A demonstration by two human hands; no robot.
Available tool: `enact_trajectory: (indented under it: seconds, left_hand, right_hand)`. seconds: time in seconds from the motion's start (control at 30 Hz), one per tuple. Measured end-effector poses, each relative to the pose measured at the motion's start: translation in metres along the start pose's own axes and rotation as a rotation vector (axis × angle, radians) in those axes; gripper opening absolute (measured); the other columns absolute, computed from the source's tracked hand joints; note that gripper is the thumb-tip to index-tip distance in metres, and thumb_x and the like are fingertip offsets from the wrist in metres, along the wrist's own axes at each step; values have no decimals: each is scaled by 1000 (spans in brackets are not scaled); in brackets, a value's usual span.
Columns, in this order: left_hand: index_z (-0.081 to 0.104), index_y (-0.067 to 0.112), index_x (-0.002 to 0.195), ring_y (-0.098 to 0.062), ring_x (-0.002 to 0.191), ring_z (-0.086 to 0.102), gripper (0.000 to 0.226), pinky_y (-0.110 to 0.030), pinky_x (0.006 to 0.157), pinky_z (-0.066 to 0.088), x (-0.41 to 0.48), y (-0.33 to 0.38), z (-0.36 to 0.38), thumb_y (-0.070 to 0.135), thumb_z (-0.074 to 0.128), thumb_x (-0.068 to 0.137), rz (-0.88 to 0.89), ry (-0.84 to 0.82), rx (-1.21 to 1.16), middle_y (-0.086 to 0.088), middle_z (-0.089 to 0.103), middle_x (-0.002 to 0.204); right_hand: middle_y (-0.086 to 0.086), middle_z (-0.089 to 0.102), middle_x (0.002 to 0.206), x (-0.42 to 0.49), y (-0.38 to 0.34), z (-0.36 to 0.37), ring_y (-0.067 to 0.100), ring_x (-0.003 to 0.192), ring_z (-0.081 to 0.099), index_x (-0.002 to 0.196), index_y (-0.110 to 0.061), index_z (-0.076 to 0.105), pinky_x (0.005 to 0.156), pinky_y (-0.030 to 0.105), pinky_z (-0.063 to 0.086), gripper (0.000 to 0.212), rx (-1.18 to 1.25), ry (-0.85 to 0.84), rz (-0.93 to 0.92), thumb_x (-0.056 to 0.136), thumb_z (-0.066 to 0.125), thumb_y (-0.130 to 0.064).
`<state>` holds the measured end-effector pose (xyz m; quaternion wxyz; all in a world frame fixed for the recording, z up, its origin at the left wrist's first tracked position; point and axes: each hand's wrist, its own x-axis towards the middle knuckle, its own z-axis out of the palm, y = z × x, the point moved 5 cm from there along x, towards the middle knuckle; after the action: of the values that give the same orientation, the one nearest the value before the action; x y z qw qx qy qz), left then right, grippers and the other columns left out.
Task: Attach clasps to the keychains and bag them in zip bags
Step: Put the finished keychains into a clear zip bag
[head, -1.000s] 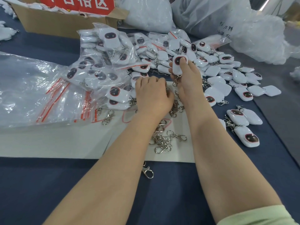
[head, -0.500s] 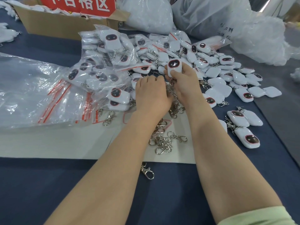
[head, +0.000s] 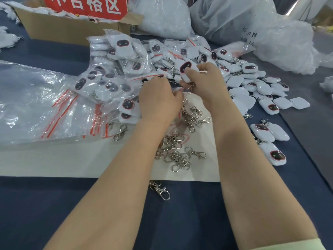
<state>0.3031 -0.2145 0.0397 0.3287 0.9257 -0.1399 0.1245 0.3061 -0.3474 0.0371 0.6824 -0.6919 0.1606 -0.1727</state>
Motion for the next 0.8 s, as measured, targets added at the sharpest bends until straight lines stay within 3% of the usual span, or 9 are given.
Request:
enact_trajectory:
  seconds: [0.13, 0.23, 0.3, 0.4, 0.47, 0.57, 0.67, 0.73, 0.8]
  left_hand:
    - [60, 9, 69, -24, 73, 57, 21, -34, 69, 46, 0, -6, -7, 25, 58, 83, -161, 63, -319, 1, 57, 64]
    - [64, 6, 78, -19, 73, 58, 20, -31, 69, 46, 0, -9, -10, 25, 60, 83, -224, 101, -455, 4, 58, 67]
    - [64, 10, 76, -16, 73, 58, 16, -28, 67, 44, 1, -7, -11, 24, 59, 82, -244, 114, -511, 5, 60, 69]
    - [60, 18, 71, -9, 78, 56, 13, -23, 70, 41, 2, -2, -13, 24, 60, 82, -229, 118, -533, 11, 59, 71]
    - [61, 17, 75, -8, 83, 56, 11, -21, 74, 40, 2, 0, -15, 24, 60, 83, -205, 143, -537, 11, 61, 78]
    - [54, 22, 67, -1, 77, 51, 17, -5, 64, 34, 2, 1, -20, 21, 59, 83, -166, 188, -546, 15, 57, 75]
    - [51, 22, 65, 2, 73, 48, 21, 3, 65, 29, 2, 7, -21, 18, 61, 83, -107, 209, -555, 16, 53, 71]
    - [50, 21, 66, 4, 71, 48, 21, 3, 66, 29, 2, 7, -21, 18, 61, 84, -85, 227, -570, 15, 54, 72]
    - [49, 21, 67, -2, 74, 52, 21, 0, 65, 31, 2, 4, -19, 19, 60, 85, -74, 223, -561, 13, 55, 75]
  right_hand:
    - [2, 60, 64, -9, -19, -7, 5, 39, 55, 100, -5, 57, 46, 17, 49, 23, -332, -95, 19, 89, 68, -22]
    - [-1, 62, 50, -15, -24, -6, 5, 38, 51, 82, -10, 57, 40, 15, 42, 20, -546, -207, 69, 85, 72, -23]
    - [1, 63, 51, -20, -19, 4, 10, 43, 55, 74, -10, 57, 45, 17, 45, 15, -602, -308, 91, 85, 67, -11]
    - [4, 60, 52, -24, -9, 24, 18, 50, 52, 76, -3, 61, 53, 26, 45, 24, -319, -405, 110, 87, 45, 11]
    - [5, 61, 61, -26, -5, 32, 13, 51, 53, 81, -2, 62, 51, 23, 47, 32, -104, -474, 143, 91, 37, 14]
    - [10, 62, 68, -27, -3, 37, 14, 54, 60, 86, -3, 61, 53, 21, 50, 33, -125, -545, 113, 91, 36, 17]
    - [21, 61, 79, -28, -9, 36, 25, 69, 59, 80, -8, 63, 61, 29, 49, 29, -424, -477, -17, 88, 42, 12]
    - [18, 62, 79, -28, -14, 33, 21, 65, 59, 80, -8, 64, 58, 25, 51, 29, -381, -466, -16, 87, 44, 12]
    - [12, 64, 75, -21, -19, 19, 13, 57, 62, 87, -5, 67, 60, 25, 56, 21, -269, -317, -10, 89, 50, 7]
